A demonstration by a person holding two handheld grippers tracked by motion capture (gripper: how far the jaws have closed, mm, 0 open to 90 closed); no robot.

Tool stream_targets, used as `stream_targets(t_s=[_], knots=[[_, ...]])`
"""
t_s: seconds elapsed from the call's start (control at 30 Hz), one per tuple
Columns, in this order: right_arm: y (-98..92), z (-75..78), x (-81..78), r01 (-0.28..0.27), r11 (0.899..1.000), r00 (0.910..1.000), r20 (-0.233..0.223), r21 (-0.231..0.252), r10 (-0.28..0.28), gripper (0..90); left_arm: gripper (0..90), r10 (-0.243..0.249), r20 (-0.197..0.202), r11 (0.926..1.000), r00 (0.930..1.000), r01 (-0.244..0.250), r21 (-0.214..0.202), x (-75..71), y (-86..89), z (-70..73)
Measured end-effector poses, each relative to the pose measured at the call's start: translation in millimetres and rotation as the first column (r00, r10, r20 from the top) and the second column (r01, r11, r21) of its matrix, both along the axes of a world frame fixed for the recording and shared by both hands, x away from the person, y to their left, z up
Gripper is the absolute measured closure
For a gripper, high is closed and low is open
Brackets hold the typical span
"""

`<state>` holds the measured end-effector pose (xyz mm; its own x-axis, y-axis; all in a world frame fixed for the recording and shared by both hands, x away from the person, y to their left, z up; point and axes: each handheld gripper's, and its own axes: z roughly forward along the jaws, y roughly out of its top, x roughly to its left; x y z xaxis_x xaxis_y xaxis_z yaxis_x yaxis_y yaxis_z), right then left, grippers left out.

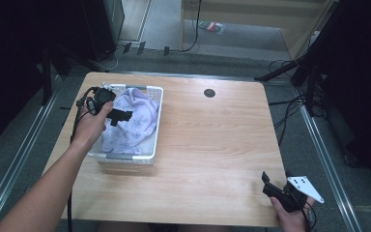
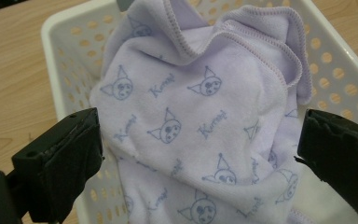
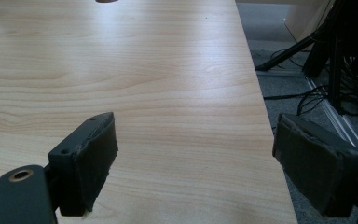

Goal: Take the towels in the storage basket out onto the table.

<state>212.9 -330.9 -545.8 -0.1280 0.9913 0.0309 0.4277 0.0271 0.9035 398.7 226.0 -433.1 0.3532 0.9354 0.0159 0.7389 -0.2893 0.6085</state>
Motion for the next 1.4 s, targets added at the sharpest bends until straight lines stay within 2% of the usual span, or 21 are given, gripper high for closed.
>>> stream_targets(t_s=[0.03, 0.1, 0.13, 0.2, 0.27, 0.3, 0.33, 0.4, 0.47, 0.53, 0.7, 0.8, 0.9, 0.93, 1.0, 1.03, 1.17, 1.23, 1.27, 1.37, 1.4], knots=[[0.0, 0.0, 0.1, 0.0, 1.0, 1.0, -0.001, 0.0, 0.0, 14.2, 0.9, -0.006, -0.024, 1.0, 0.9997, 0.006, 0.0, 4.8, -3.4, -3.5], [0.0, 0.0, 0.1, 0.0, 1.0, 1.0, -0.001, 0.0, 0.0, 14.2, 0.9, -0.008, -0.039, 1.0, 0.9992, 0.008, 0.001, 7.1, -4.9, -5.4], [0.0, 0.0, 0.1, -0.001, 1.0, 1.0, -0.001, -0.001, 0.001, 14.2, 0.8, -0.009, -0.065, 0.9999, 0.9978, 0.01, 0.004, 12.1, -7.6, -9.4], [0.0, 0.0, 0.1, -0.001, 1.0, 1.0, -0.001, 0.0, 0.001, 14.2, 0.9, -0.01, -0.078, 0.9999, 0.9969, 0.01, 0.003, 14.6, -8.9, -11.5], [0.0, 0.0, 0.1, 0.0, 1.0, 1.0, 0.0, -0.001, 0.0, 14.2, 0.0, -0.035, -0.13, 0.9993, 0.9909, 0.036, 0.008, 21.6, -14.0, -17.7], [0.0, 0.0, 0.1, 0.0, 1.0, 1.0, 0.0, -0.001, 0.0, 14.2, 0.0, -0.035, -0.13, 0.9993, 0.9909, 0.036, 0.008, 21.6, -14.0, -17.7], [0.0, 0.0, 0.0, -0.001, 1.0, 1.0, -0.001, 0.0, 0.001, 14.2, 0.0, -0.022, -0.137, 0.998, 0.9903, 0.03, 0.055, 24.8, -18.5, -21.6], [0.0, 0.0, 0.1, -0.001, 1.0, 1.0, -0.002, 0.0, 0.001, 14.2, 0.0, 0.001, -0.162, 0.9963, 0.9867, 0.013, 0.085, 28.9, -20.5, -26.3], [0.0, 0.0, 0.1, -0.002, 1.0, 1.0, -0.002, 0.0, 0.002, 14.2, 0.0, 0.011, -0.178, 0.9968, 0.9839, 0.003, 0.08, 31.2, -20.6, -29.3], [0.0, 0.0, 0.1, -0.002, 1.0, 1.0, -0.001, -0.001, 0.002, 14.2, 0.0, 0.015, -0.218, 0.9978, 0.9758, 0.0, 0.066, 37.1, -19.5, -37.5], [-0.1, 0.0, 0.0, -0.002, 1.0, 1.0, 0.001, 0.0, 0.002, 14.2, 0.0, 0.046, -0.249, 0.9985, 0.9675, -0.036, 0.041, 45.3, -18.6, -49.5], [-0.2, -0.1, -0.1, -0.004, 1.0, 1.0, 0.002, 0.0, 0.004, 14.2, 0.0, 0.063, -0.268, 0.9971, 0.9615, -0.049, 0.059, 48.5, -19.0, -57.5], [-0.2, -0.1, 0.0, -0.004, 1.0, 1.0, 0.002, 0.0, 0.004, 14.2, 0.0, 0.065, -0.278, 0.9972, 0.9583, -0.052, 0.054, 50.0, -18.5, -63.1], [-0.2, -0.1, -0.1, -0.005, 1.0, 1.0, 0.003, 0.0, 0.005, 14.2, 0.0, 0.069, -0.28, 0.9959, 0.9575, -0.049, 0.075, 50.5, -19.7, -66.6], [-0.2, -0.1, -0.1, -0.005, 1.0, 1.0, 0.003, -0.002, 0.005, 14.2, 0.0, 0.066, -0.282, 0.9964, 0.9572, -0.048, 0.07, 50.5, -21.3, -67.9], [-0.1, -0.1, -0.1, -0.005, 1.0, 1.0, 0.003, -0.002, 0.005, 14.2, 0.0, 0.059, -0.303, 0.9969, 0.9511, -0.04, 0.068, 50.9, -23.8, -71.8], [0.0, -0.1, -0.1, -0.004, 1.0, 1.0, 0.004, -0.002, 0.004, 14.2, 0.2, 0.071, -0.32, 0.9961, 0.9448, -0.05, 0.073, 51.3, -26.5, -79.6], [-0.1, -0.1, -0.1, -0.004, 1.0, 1.0, 0.005, -0.003, 0.004, 14.2, 0.0, 0.074, -0.319, 0.9956, 0.9449, -0.051, 0.079, 51.2, -27.6, -82.3], [0.0, -0.1, -0.1, -0.004, 1.0, 1.0, 0.004, -0.003, 0.004, 14.2, 0.0, 0.076, -0.31, 0.9952, 0.9477, -0.053, 0.083, 50.6, -28.6, -83.3], [0.1, -0.1, 0.1, -0.006, 1.0, 1.0, 0.002, -0.005, 0.006, 14.4, 0.0, 0.051, -0.312, 0.9948, 0.9486, -0.021, 0.099, 48.9, -31.3, -84.4], [0.1, -0.1, 0.1, -0.006, 1.0, 1.0, 0.002, -0.005, 0.006, 14.4, 0.0, 0.053, -0.296, 0.9947, 0.9536, -0.024, 0.1, 47.8, -32.3, -85.9]])
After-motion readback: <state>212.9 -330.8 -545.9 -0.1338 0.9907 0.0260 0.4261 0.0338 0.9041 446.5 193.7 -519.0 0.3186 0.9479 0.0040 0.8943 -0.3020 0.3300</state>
